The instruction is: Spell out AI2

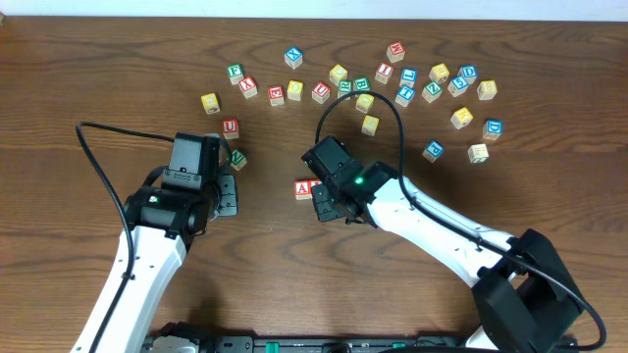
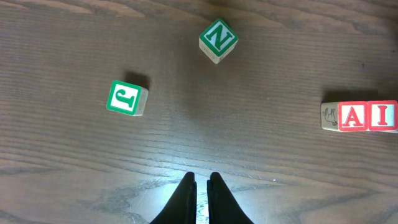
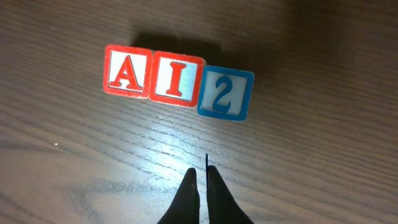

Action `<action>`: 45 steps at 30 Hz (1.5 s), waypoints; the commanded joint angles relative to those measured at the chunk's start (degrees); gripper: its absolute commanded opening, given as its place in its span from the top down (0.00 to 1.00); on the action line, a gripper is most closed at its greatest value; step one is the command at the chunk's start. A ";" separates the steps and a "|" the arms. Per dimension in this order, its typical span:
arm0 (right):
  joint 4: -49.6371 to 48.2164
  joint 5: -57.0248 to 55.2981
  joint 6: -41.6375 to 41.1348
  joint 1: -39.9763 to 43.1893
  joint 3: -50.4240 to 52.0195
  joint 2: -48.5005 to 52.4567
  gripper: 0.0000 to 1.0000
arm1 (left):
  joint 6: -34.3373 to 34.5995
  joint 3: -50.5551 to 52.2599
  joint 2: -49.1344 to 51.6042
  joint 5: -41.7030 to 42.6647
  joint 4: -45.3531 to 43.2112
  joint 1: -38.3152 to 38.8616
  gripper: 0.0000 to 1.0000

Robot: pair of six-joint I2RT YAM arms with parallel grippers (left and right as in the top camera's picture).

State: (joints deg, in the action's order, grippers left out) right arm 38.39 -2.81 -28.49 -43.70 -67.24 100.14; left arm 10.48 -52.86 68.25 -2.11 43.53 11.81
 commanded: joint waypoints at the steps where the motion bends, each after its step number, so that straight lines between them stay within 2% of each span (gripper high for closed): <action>1: -1.33 -1.77 -1.95 -0.87 2.01 0.31 0.99 | -0.13 -1.49 0.70 -0.94 0.11 -0.28 0.92; 23: -5.25 -2.54 -2.82 -0.85 5.25 0.33 0.99 | -0.13 -1.49 3.87 -0.94 -1.22 -0.28 0.92; 45: -7.80 -2.84 -3.63 -0.37 5.73 4.79 0.99 | -0.13 -1.49 3.87 -0.94 -1.38 -0.28 0.92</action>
State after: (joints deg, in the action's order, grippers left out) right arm 30.74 -4.84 -31.22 -44.12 -61.78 104.77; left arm 10.48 -52.86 71.85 -2.11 42.13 11.81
